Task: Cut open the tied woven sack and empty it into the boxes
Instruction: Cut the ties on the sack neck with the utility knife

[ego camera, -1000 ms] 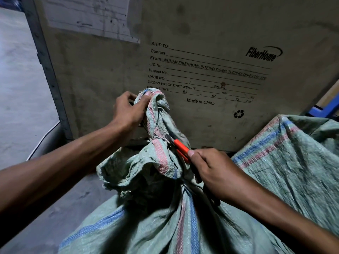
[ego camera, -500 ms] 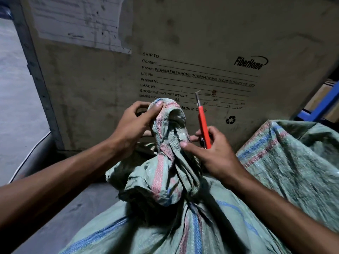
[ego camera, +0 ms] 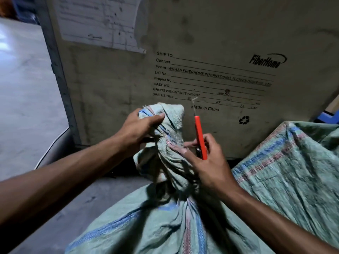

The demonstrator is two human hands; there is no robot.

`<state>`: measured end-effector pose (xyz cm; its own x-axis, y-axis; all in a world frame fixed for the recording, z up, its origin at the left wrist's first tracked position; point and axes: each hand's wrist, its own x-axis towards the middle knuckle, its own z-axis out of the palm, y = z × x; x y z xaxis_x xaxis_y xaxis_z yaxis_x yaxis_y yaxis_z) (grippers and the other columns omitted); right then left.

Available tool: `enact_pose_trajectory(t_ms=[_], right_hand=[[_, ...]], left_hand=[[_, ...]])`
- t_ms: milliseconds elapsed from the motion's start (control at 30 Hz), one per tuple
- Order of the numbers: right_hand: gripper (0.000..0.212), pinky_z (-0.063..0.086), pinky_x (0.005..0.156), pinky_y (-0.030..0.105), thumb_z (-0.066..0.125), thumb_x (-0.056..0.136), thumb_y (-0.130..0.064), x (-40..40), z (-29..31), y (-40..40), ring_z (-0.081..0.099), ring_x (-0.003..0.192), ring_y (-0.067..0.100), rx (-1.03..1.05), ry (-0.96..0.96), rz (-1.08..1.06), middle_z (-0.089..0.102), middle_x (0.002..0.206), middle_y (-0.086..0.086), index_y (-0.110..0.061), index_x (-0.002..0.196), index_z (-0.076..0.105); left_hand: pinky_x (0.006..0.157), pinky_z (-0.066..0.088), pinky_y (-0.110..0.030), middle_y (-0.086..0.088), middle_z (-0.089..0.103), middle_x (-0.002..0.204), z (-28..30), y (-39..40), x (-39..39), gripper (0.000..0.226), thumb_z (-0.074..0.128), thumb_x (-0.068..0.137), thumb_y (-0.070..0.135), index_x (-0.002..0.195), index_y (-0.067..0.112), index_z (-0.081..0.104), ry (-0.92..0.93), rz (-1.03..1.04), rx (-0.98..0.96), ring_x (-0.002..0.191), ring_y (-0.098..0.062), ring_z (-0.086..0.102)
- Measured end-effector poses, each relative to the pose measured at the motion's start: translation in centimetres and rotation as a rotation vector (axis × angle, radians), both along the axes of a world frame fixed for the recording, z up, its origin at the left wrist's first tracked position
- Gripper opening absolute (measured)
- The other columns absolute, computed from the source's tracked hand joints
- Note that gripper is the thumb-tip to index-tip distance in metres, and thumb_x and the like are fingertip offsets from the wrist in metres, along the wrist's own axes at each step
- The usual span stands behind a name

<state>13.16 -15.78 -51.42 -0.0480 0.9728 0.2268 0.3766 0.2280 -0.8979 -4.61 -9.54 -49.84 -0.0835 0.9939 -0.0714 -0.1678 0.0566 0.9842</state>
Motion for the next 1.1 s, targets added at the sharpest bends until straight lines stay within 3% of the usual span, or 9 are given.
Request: enact_pose_trajectory(t_ms=[100, 167, 200, 300, 433, 533, 700, 867, 1100], right_hand=[[0.022, 0.046, 0.053, 0.028, 0.063, 0.086, -0.03, 2.1, 0.5, 0.2, 0.048, 0.055, 0.01, -0.079, -0.046, 0.039, 0.054, 0.074, 0.011, -0.013, 0.091, 0.051], [0.025, 0.048, 0.042, 0.027, 0.061, 0.086, -0.031, 2.7, 0.6, -0.4, 0.045, 0.051, 0.018, -0.193, 0.014, 0.146, 0.05, 0.081, 0.033, -0.009, 0.094, 0.052], [0.027, 0.049, 0.04, 0.027, 0.061, 0.084, -0.033, 2.8, 0.9, -0.8, 0.044, 0.049, 0.019, -0.207, 0.023, 0.171, 0.048, 0.08, 0.034, -0.009, 0.095, 0.055], [0.037, 0.046, 0.039, 0.027, 0.059, 0.079, -0.039, 3.0, 2.6, -1.5, 0.045, 0.042, 0.011, -0.168, -0.057, 0.2, 0.042, 0.065, 0.01, -0.006, 0.095, 0.059], [0.037, 0.042, 0.041, 0.029, 0.055, 0.083, -0.045, 3.4, 4.1, -1.7, 0.043, 0.047, 0.014, -0.202, -0.222, 0.265, 0.04, 0.062, 0.001, -0.008, 0.08, 0.06], [0.043, 0.038, 0.039, 0.026, 0.054, 0.085, -0.045, 3.1, 3.9, -1.6, 0.042, 0.045, 0.011, -0.179, -0.326, 0.281, 0.04, 0.061, 0.002, -0.002, 0.084, 0.058], [0.037, 0.034, 0.04, 0.017, 0.055, 0.087, -0.04, 2.6, 4.0, -1.4, 0.04, 0.04, 0.001, -0.133, -0.359, 0.297, 0.042, 0.052, -0.009, -0.004, 0.082, 0.061], [0.039, 0.029, 0.038, 0.01, 0.055, 0.088, -0.036, 2.5, 4.2, -1.4, 0.037, 0.037, -0.001, -0.124, -0.379, 0.275, 0.04, 0.045, -0.011, 0.002, 0.084, 0.061], [0.031, 0.026, 0.041, 0.016, 0.054, 0.09, -0.033, 3.1, 4.4, -0.8, 0.034, 0.043, 0.004, -0.169, -0.51, 0.249, 0.038, 0.055, -0.005, -0.005, 0.08, 0.063]], left_hand=[[0.06, 0.058, -0.031, -0.01, 0.073, 0.107, -0.1, 0.6, -1.4, 0.034, 0.062, 0.089, 0.013, 0.122, 0.006, 0.059, -0.214, -0.03, 0.081, 0.083, -0.018, 0.072], [0.064, 0.059, -0.033, -0.008, 0.074, 0.104, -0.2, 0.8, -1.7, 0.031, 0.059, 0.091, 0.011, 0.121, 0.006, 0.062, -0.279, -0.024, 0.096, 0.086, -0.019, 0.072], [0.063, 0.059, -0.032, -0.006, 0.075, 0.098, -0.3, 0.9, -1.8, 0.029, 0.058, 0.091, 0.011, 0.119, 0.005, 0.062, -0.289, -0.015, 0.096, 0.083, -0.018, 0.073], [0.059, 0.058, -0.031, -0.002, 0.078, 0.088, -0.6, 0.9, -1.8, 0.027, 0.059, 0.091, 0.012, 0.117, 0.005, 0.063, -0.275, 0.005, 0.089, 0.078, -0.016, 0.074], [0.068, 0.058, -0.036, -0.009, 0.075, 0.106, -0.6, 1.0, -1.5, 0.033, 0.062, 0.089, 0.016, 0.121, 0.006, 0.061, -0.219, 0.011, 0.109, 0.089, -0.021, 0.073], [0.078, 0.057, -0.042, -0.009, 0.073, 0.111, -0.5, 0.9, -1.2, 0.037, 0.065, 0.087, 0.019, 0.123, 0.008, 0.059, -0.195, 0.001, 0.127, 0.096, -0.024, 0.071], [0.054, 0.055, -0.025, -0.005, 0.075, 0.101, 0.3, 0.4, -0.9, 0.031, 0.063, 0.089, 0.013, 0.119, 0.007, 0.059, -0.192, -0.007, 0.174, 0.077, -0.013, 0.074], [0.048, 0.053, -0.02, 0.011, 0.077, 0.072, 0.8, -0.1, -0.9, 0.013, 0.062, 0.089, 0.01, 0.097, 0.019, 0.056, -0.176, -0.034, 0.216, 0.065, -0.001, 0.072], [0.045, 0.05, -0.018, 0.011, 0.075, 0.066, 1.0, -0.3, -0.7, 0.013, 0.061, 0.09, 0.007, 0.091, 0.019, 0.056, -0.178, -0.041, 0.262, 0.062, 0.0, 0.071]])
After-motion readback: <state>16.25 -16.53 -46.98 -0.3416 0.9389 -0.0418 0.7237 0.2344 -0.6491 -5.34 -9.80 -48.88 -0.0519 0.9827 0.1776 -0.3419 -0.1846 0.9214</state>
